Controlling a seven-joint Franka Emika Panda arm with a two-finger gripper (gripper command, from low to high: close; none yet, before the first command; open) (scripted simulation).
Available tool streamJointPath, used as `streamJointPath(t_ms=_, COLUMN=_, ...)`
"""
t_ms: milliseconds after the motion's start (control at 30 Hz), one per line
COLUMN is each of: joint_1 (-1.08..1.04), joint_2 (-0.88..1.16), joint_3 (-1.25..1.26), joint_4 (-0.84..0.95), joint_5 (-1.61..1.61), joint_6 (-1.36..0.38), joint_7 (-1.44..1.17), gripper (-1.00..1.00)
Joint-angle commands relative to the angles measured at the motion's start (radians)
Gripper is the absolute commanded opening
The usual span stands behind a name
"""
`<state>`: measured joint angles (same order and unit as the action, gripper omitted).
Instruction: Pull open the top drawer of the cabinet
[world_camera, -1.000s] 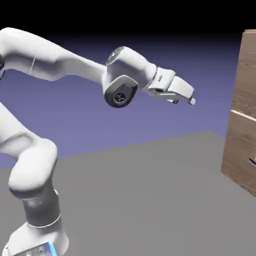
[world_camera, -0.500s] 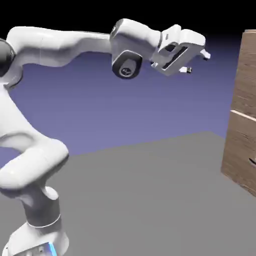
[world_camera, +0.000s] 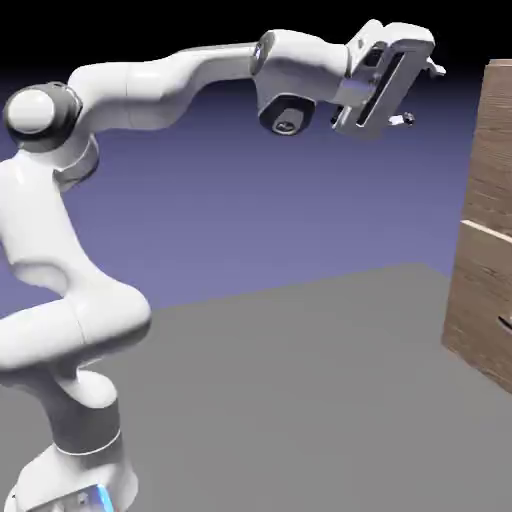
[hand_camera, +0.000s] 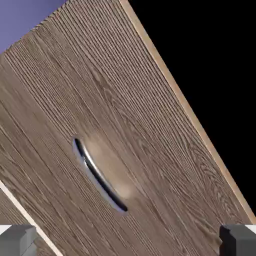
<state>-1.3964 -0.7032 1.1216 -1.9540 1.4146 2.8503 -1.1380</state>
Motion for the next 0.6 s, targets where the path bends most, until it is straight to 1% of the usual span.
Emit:
streamJointPath(t_ms=0, joint_1=-0.033, joint_2=-0.003, joint_3=0.026, joint_4=0.020, joint_5=0.033, joint_6=-0.004, joint_7=-0.044, gripper=0.00)
streamJointPath(t_ms=567, joint_1=-0.587, joint_2=-0.056, joint_3=0.467, joint_4=0.357, joint_5=0.589, joint_6=-0.078, joint_7=-0.783, gripper=0.00)
